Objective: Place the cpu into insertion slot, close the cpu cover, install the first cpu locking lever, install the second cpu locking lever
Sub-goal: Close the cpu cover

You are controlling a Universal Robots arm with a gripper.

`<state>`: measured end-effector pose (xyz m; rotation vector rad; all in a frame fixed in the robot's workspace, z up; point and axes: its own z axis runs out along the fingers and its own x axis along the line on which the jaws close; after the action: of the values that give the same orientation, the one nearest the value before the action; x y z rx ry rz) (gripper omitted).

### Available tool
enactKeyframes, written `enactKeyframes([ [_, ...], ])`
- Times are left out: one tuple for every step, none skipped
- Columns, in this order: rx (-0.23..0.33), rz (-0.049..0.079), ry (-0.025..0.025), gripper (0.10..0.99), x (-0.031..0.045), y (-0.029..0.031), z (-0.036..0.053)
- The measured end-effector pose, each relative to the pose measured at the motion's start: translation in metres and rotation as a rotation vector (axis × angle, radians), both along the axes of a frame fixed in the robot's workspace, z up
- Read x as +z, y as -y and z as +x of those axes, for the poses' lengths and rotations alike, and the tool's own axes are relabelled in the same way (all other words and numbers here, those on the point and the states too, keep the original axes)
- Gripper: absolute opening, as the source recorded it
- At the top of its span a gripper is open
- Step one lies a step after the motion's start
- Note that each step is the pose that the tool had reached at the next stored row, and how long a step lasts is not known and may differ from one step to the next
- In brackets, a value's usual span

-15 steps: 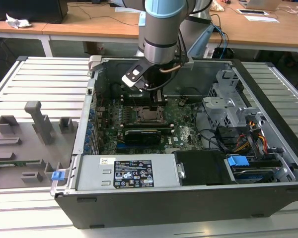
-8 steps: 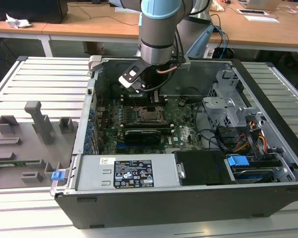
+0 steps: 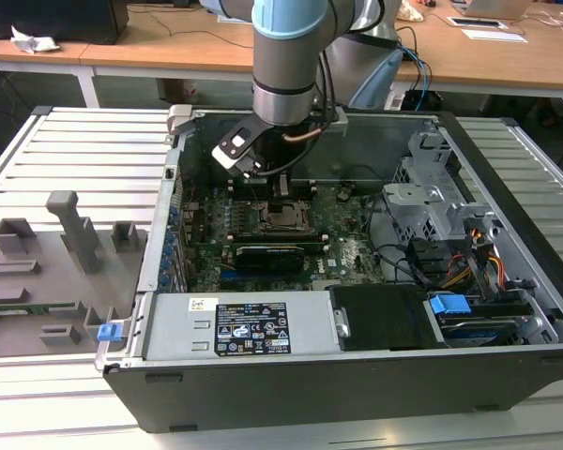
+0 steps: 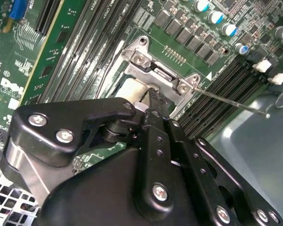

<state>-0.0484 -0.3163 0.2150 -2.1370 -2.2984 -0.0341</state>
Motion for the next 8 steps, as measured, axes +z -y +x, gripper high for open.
enactKeyframes([
  [0.0, 0.0, 0.0007, 0.106, -0.0002, 0.0, -0.0004],
  [0.0, 0.0, 0.0014, 0.106, -0.0005, 0.0, -0.0011],
  [0.0, 0.0, 0.0017, 0.106, -0.0009, 0.0, -0.0019],
  [0.001, 0.0, 0.002, 0.106, -0.0016, -0.0001, -0.0029],
  [0.001, 0.0, 0.002, 0.106, -0.0022, -0.0001, -0.0037],
  [0.001, 0.0, 0.0019, 0.106, -0.003, 0.0, -0.0047],
  [0.001, 0.0, 0.0019, 0.106, -0.0039, 0.0, -0.0052],
  [0.001, 0.0, 0.0019, 0.106, -0.0046, 0.0, -0.0054],
])
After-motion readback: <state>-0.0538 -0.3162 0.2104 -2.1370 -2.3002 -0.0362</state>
